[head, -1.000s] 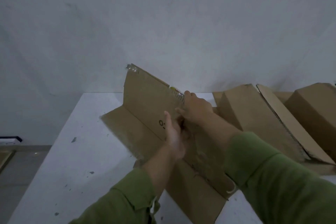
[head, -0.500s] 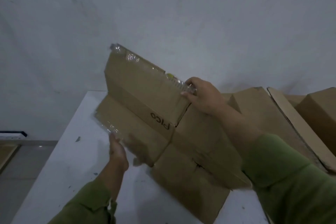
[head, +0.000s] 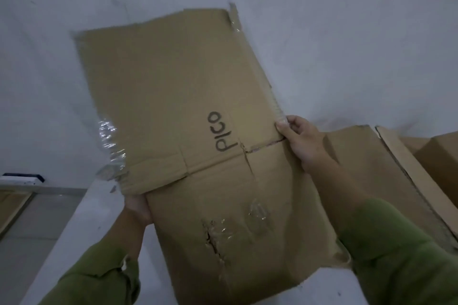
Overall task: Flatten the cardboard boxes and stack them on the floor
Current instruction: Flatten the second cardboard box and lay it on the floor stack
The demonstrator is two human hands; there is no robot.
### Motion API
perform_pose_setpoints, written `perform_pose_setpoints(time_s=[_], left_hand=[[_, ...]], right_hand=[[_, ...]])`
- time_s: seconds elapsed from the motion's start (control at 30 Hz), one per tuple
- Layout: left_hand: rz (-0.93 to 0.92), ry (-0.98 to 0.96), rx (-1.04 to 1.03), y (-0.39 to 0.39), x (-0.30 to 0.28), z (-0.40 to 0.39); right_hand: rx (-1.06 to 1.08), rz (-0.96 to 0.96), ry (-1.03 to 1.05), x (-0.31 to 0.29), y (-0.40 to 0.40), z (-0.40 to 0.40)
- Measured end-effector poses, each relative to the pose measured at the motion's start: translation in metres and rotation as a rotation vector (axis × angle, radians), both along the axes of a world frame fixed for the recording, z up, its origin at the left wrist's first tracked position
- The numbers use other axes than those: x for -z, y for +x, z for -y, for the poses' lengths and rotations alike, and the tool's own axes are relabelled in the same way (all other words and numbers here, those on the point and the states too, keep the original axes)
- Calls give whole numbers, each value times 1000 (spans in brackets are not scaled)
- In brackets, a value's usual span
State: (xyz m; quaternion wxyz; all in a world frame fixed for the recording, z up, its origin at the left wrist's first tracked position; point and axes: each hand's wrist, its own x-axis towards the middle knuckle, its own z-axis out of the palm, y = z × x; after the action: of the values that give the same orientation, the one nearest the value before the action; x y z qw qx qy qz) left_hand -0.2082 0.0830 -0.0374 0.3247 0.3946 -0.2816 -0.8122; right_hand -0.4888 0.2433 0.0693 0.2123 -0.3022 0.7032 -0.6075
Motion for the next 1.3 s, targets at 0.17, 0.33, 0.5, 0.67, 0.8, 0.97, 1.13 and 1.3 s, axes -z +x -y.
perform_pose_setpoints(time_s=[0.17, 0.33, 0.5, 0.67, 0.8, 0.97, 1.13, 1.3], left_hand=[[0, 4, 205, -1, -11, -6], [262, -42, 265, -12, 8, -11], [734, -441, 50, -26, 32, -22], [950, -730, 200, -38, 54, -37], [1298, -962, 358, -41, 69, -33], [1289, -1461, 729, -65, 84, -29], [1304, -1426, 881, -105, 93, -2], [1328, -1358, 826, -148, 102, 43]], right_hand=[[113, -16, 56, 40, -9, -21], [161, -40, 221, 89, 1, -38], [236, -131, 418, 127, 14, -56], [195, -329, 747, 145, 24, -54], [254, -582, 911, 155, 30, -31], [-397, -739, 1093, 162, 46, 18], [-400, -712, 1080, 179, 37, 57], [-334, -687, 1107, 182, -5, 107]])
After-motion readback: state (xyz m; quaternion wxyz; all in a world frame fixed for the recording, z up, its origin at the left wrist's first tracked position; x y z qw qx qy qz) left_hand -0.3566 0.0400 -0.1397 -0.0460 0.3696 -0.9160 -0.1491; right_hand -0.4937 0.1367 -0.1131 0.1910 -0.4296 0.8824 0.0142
